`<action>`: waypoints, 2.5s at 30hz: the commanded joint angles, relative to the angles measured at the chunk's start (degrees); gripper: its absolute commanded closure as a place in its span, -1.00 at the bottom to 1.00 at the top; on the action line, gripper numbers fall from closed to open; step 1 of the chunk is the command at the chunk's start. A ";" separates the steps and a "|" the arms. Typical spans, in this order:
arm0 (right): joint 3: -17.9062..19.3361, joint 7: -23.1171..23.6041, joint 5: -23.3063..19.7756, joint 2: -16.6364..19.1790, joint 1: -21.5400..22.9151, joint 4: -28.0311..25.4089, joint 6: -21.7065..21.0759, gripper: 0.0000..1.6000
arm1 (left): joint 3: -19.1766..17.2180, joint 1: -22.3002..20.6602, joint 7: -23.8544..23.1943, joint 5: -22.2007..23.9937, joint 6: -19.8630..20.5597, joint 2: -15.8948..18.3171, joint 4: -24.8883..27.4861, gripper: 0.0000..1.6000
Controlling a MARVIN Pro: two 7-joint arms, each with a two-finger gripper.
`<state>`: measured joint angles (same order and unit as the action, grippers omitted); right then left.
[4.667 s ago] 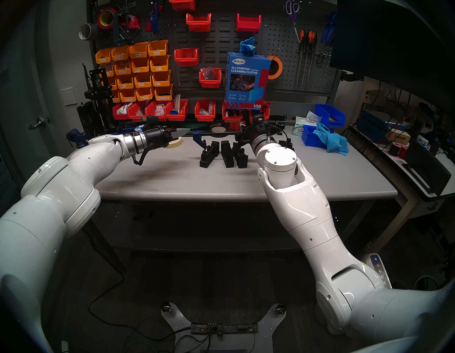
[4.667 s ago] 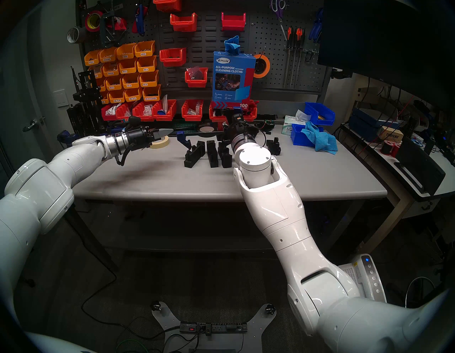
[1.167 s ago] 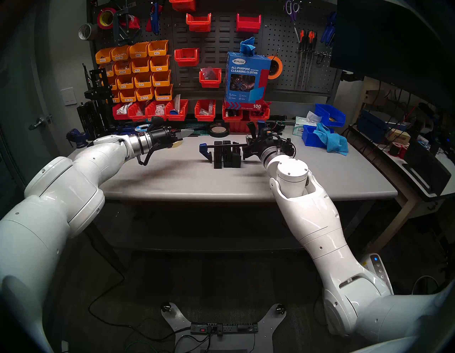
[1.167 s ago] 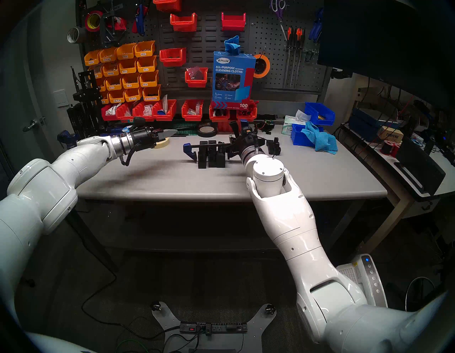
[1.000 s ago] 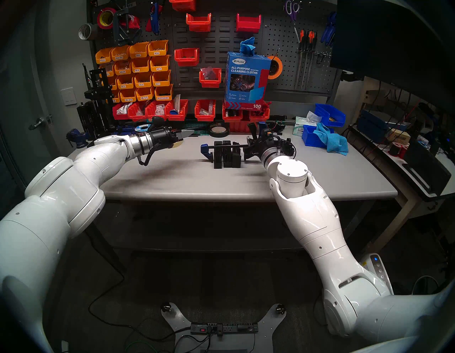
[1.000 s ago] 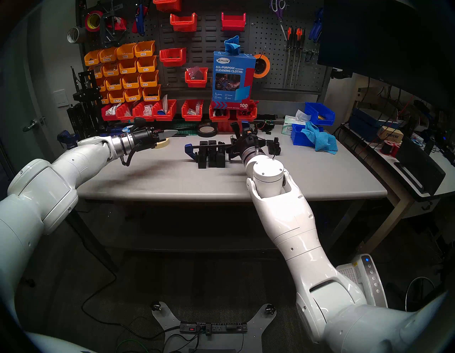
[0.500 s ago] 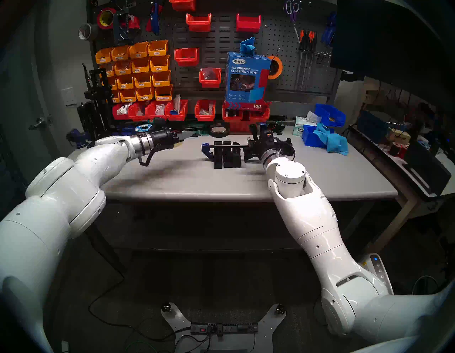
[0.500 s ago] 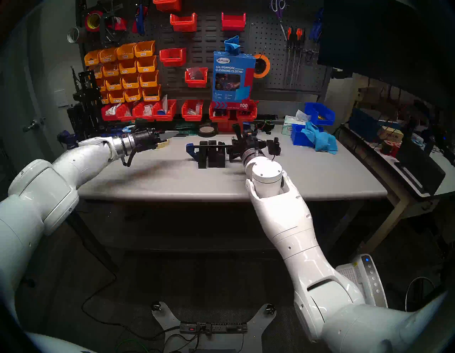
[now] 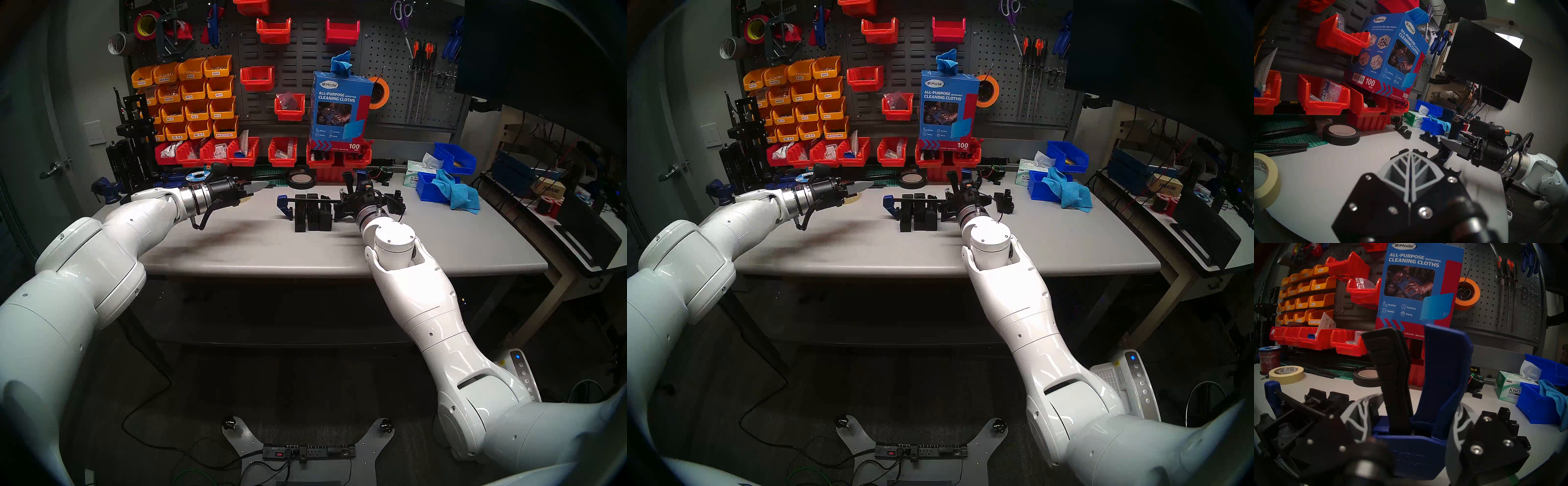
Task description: Clamp the two 3D printed pieces together with the clamp
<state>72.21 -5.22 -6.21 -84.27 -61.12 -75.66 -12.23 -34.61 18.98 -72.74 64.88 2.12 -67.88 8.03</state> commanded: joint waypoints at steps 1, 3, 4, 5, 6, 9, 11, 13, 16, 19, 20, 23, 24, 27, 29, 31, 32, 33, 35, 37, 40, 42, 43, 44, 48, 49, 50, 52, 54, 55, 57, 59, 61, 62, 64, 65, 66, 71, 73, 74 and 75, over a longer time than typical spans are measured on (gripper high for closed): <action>-0.29 -0.05 0.48 -0.53 2.17 0.04 1.41 1.00 | 0.11 -1.08 -0.63 -0.16 0.43 0.26 0.11 1.00; -0.33 -0.09 0.51 -0.61 2.30 0.26 1.63 1.00 | 0.15 -1.13 -0.56 -0.21 0.59 0.18 0.12 1.00; -0.34 -0.12 0.52 -0.65 2.36 0.36 1.72 1.00 | 0.16 -1.16 -0.53 -0.22 0.67 0.16 0.13 1.00; -0.35 -0.14 0.54 -0.67 2.40 0.44 1.81 1.00 | 0.17 -1.20 -0.51 -0.24 0.73 0.14 0.14 1.00; -0.37 -0.16 0.56 -0.69 2.43 0.52 1.90 1.00 | 0.16 -1.23 -0.46 -0.25 0.80 0.12 0.15 1.00; -0.43 -0.21 0.62 -0.73 2.46 0.68 2.12 1.00 | 0.16 -1.27 -0.37 -0.30 1.04 0.09 0.16 1.00; -0.47 -0.22 0.64 -0.73 2.44 0.73 2.24 1.00 | 0.21 -1.32 -0.37 -0.38 1.20 0.09 0.19 1.00; -0.50 -0.24 0.68 -0.73 2.42 0.82 2.38 1.00 | 0.28 -1.36 -0.40 -0.50 1.33 0.12 0.23 1.00; -0.53 -0.26 0.73 -0.74 2.41 0.87 2.57 1.00 | 0.31 -1.36 -0.36 -0.60 1.56 0.17 0.22 1.00; -0.56 -0.29 0.76 -0.76 2.37 0.85 2.69 1.00 | 0.40 -1.27 -0.39 -0.76 1.86 0.31 0.17 0.95; -0.56 -0.31 0.76 -0.76 2.34 0.83 2.71 1.00 | 0.47 -1.21 -0.48 -0.84 1.94 0.39 0.18 0.69; -0.56 -0.35 0.77 -0.74 2.24 0.76 2.79 1.00 | 0.77 -1.12 -0.55 -1.19 2.07 0.61 0.19 0.04; -0.56 -0.37 0.78 -0.72 2.19 0.72 2.82 1.00 | 0.82 -1.10 -0.54 -1.25 2.16 0.66 0.16 -0.27; -0.55 -0.42 0.80 -0.67 2.07 0.60 2.88 1.00 | 1.17 -1.13 -0.59 -1.61 2.29 0.83 0.20 -1.00; -0.54 -0.45 0.83 -0.63 1.97 0.54 2.92 1.00 | 1.33 -1.15 -0.59 -1.80 2.41 0.89 0.20 -1.00; -0.54 -0.47 0.83 -0.62 1.92 0.53 2.93 1.00 | 1.36 -1.14 -0.65 -1.85 2.49 0.92 0.22 -1.00; -0.54 -0.49 0.84 -0.62 1.88 0.51 2.94 1.00 | 1.39 -1.12 -0.76 -1.93 2.55 0.96 0.26 -1.00; -0.55 -0.51 0.85 -0.62 1.85 0.49 2.94 1.00 | 1.46 -1.10 -0.89 -2.03 2.61 1.01 0.31 -1.00; -0.55 -0.55 0.87 -0.63 1.81 0.46 2.94 1.00 | 1.62 -1.03 -1.28 -2.25 2.67 1.18 0.43 -1.00; -0.56 -0.57 0.88 -0.63 1.78 0.41 2.93 1.00 | 1.80 -1.05 -1.56 -2.51 2.69 1.39 0.52 -1.00; -0.57 -0.61 0.90 -0.62 1.70 0.36 2.90 1.00 | 2.14 -1.36 -2.18 -3.00 2.87 1.89 0.73 -1.00; -0.58 -0.63 0.91 -0.63 1.69 0.35 2.89 1.00 | 2.20 -1.42 -2.31 -3.10 2.91 1.98 0.79 -1.00; -0.59 -0.64 0.91 -0.64 1.66 0.33 2.89 1.00 | 2.28 -1.46 -2.50 -3.23 2.97 2.07 0.86 -1.00; -0.60 -0.65 0.91 -0.65 1.63 0.32 2.88 1.00 | 2.30 -1.51 -2.58 -3.29 3.03 2.13 0.88 -1.00; -0.61 -0.71 0.90 -0.66 1.50 0.31 2.87 1.00 | 2.52 -1.48 -2.88 -3.67 3.14 2.30 1.01 -1.00; -0.61 -0.73 0.90 -0.66 1.47 0.30 2.86 1.00 | 2.59 -1.46 -2.97 -3.77 3.16 2.32 1.05 -1.00; -0.61 -0.75 0.91 -0.66 1.45 0.29 2.86 1.00 | 2.66 -1.45 -3.04 -3.87 3.18 2.35 1.09 -1.00; -0.59 -0.80 0.91 -0.63 1.42 0.27 2.86 1.00 | 2.81 -1.36 -3.14 -4.09 3.23 2.35 1.15 -1.00; -0.58 -0.84 0.92 -0.61 1.38 0.26 2.86 1.00 | 2.94 -1.34 -3.25 -4.30 3.36 2.35 1.23 -1.00; -0.57 -0.85 0.92 -0.61 1.37 0.26 2.86 1.00 | 2.99 -1.35 -3.28 -4.38 3.44 2.33 1.25 -1.00; -0.57 -0.89 0.92 -0.61 1.34 0.22 2.86 1.00 | 3.12 -1.36 -3.33 -4.59 3.59 2.25 1.32 -1.00; -0.57 -0.92 0.92 -0.62 1.31 0.18 2.88 1.00 | 3.28 -1.37 -3.35 -4.82 3.72 2.16 1.40 -1.00; -0.58 -0.95 0.91 -0.63 1.26 0.13 2.89 1.00 | 3.37 -1.31 -3.35 -5.02 3.87 2.01 1.46 -1.00; -0.58 -0.96 0.91 -0.63 1.24 0.11 2.90 1.00 | 3.42 -1.30 -3.35 -5.11 3.94 1.96 1.48 -1.00; -0.58 -1.00 0.91 -0.64 1.20 0.05 2.92 1.00 | 3.47 -1.30 -3.37 -5.24 4.09 1.84 1.56 -1.00; -0.58 -1.02 0.92 -0.64 1.18 0.02 2.93 1.00 | 3.51 -1.32 -3.39 -5.30 4.15 1.78 1.60 -1.00; -0.58 -1.05 0.92 -0.64 1.14 -0.04 2.95 1.00 | 3.55 -1.38 -3.48 -5.42 4.28 1.72 1.64 -1.00; -0.58 -1.12 0.92 -0.64 1.06 -0.14 2.99 1.00 | 3.58 -1.41 -3.71 -5.66 4.55 1.63 1.67 -1.00; -0.58 -1.13 0.92 -0.64 1.04 -0.18 3.01 1.00 | 3.57 -1.42 -3.80 -5.70 4.65 1.60 1.68 -1.00; -0.58 -1.14 0.92 -0.64 1.02 -0.20 3.01 1.00 | 3.56 -1.42 -3.86 -5.72 4.71 1.59 1.69 -1.00; -0.58 -1.15 0.92 -0.64 1.01 -0.21 3.02 1.00 | 3.56 -1.42 -3.91 -5.74 4.75 1.58 1.68 -1.00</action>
<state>71.47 -6.39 -5.42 -85.04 -60.84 -74.36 -9.90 -30.78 18.98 -76.22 58.95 6.76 -66.28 9.65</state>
